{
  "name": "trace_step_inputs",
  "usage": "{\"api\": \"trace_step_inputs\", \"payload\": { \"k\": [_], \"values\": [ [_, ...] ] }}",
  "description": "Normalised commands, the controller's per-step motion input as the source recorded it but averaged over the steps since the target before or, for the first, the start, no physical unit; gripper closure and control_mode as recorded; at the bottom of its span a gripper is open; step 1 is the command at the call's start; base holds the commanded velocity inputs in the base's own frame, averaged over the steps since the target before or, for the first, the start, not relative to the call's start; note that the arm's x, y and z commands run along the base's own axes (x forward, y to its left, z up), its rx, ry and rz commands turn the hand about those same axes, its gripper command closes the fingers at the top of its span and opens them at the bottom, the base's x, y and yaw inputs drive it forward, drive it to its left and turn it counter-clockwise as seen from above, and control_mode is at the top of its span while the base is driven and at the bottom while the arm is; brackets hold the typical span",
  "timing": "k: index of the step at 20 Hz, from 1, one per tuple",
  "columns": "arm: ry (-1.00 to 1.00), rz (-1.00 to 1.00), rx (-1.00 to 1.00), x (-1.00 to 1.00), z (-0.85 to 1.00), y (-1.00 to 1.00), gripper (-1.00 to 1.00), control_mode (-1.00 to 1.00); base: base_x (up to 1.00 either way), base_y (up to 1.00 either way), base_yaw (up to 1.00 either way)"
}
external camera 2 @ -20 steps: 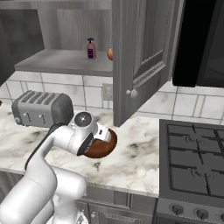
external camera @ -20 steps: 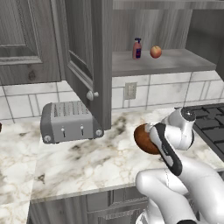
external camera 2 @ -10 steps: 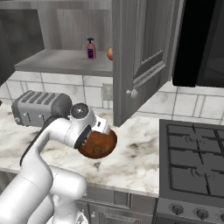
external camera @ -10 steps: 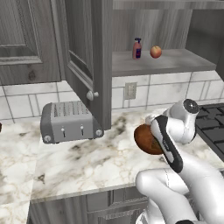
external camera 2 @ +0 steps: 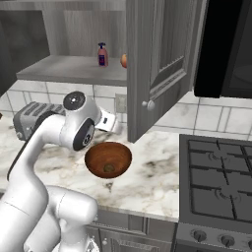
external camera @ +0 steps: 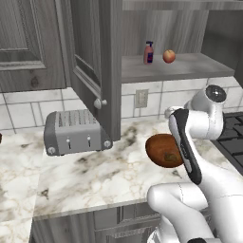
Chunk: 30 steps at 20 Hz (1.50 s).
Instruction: Open the cabinet. Pick the kiwi and peach from the cabinet and place them into the bowl. Then close the cabinet.
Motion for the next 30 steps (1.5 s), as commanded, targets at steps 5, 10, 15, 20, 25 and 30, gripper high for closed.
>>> {"api": "trace_step_inputs", "payload": {
  "k": [5,10,15,20,25,30],
  "values": [
    [-0.11,-0.11,-0.1,-0.19,0.86,-0.18,-1.0,-1.0,0.0,0.0,0.0],
    [-0.12,-0.11,-0.09,-0.15,0.82,-0.21,-1.0,-1.0,0.0,0.0,0.0],
    [-0.06,-0.11,-0.04,-0.01,0.93,-0.22,-1.0,-1.0,0.0,0.0,0.0],
    [-0.01,-0.02,0.0,0.0,0.96,-0.03,-1.0,-1.0,0.0,0.0,0.0],
    [-0.05,0.03,0.0,0.07,0.34,0.0,-1.0,-1.0,0.0,0.0,0.0],
    [-0.05,0.09,0.01,0.11,0.02,0.0,-1.0,-1.0,0.0,0.0,0.0]
  ]
}}
